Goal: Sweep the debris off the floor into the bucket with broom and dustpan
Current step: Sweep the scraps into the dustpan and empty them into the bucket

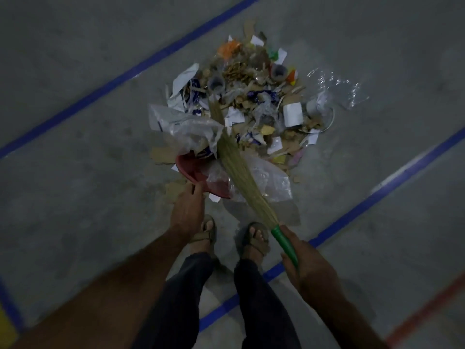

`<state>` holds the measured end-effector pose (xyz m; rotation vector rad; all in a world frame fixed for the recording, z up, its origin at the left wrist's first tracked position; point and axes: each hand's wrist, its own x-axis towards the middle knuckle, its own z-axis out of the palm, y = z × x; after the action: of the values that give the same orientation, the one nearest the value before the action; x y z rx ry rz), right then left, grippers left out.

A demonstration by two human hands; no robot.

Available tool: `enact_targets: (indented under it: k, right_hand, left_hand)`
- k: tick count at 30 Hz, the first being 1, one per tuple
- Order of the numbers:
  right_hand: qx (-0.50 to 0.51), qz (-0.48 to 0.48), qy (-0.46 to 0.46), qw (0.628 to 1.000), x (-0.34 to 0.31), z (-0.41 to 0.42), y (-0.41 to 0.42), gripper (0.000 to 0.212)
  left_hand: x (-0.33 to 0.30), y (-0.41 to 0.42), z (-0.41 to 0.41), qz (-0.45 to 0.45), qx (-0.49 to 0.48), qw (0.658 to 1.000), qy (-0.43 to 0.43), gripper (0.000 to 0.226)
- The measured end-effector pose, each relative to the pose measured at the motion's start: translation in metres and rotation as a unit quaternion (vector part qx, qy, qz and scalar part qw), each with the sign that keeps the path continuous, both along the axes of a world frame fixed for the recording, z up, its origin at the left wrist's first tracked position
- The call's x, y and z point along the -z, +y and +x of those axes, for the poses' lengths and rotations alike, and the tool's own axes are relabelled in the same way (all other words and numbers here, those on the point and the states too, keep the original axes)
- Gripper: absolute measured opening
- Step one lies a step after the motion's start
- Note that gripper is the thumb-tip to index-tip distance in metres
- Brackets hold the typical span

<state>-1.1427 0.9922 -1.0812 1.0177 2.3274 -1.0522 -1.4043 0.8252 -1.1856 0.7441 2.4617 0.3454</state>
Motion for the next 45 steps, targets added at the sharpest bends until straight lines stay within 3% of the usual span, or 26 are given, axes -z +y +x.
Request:
enact_targets:
  k: [4,10,14,20,27,34,39,45]
  right_hand:
    - [-0.014,-0.021,-0.037,0.999,-0.075,-0.009,-0.004,0.069]
    - [-0.004,0.041,-0.021,0.999,-0.187,0.002,-0.028,0.060]
    - [-0.013,0.069,-0.031,0.997,-0.231,0.016,-0.041,0.067]
    - [0.006,0.130,-0.015,0.991,-0.282,0.033,-0.058,0.067]
    - [0.035,0.232,-0.001,0.972,-0.309,0.054,-0.084,0.086]
    - [0.109,0.237,0.005,0.965,-0.329,0.101,-0.103,0.086]
    - [0.170,0.245,0.007,0.954,-0.338,0.175,-0.104,0.093]
    - [0.215,0.272,-0.032,0.937,-0.356,0.299,-0.096,0.091]
  left_hand:
    - [-0.063,0.000,0.010,0.009,-0.017,1.000,-0.006,0.052]
    - [-0.169,-0.010,0.016,0.024,-0.014,0.999,0.019,0.057]
    - [-0.224,-0.015,0.020,0.045,-0.015,0.998,0.036,0.048]
    - [-0.287,-0.010,0.021,0.072,0.037,0.994,0.070,0.052]
    - [-0.331,0.014,0.021,0.110,0.155,0.972,0.137,0.050]
    - [-0.359,0.042,0.062,0.118,0.229,0.953,0.158,0.053]
    - [-0.381,0.071,0.137,0.136,0.273,0.940,0.155,0.040]
    - [-0.381,0.107,0.264,0.158,0.300,0.930,0.138,0.039]
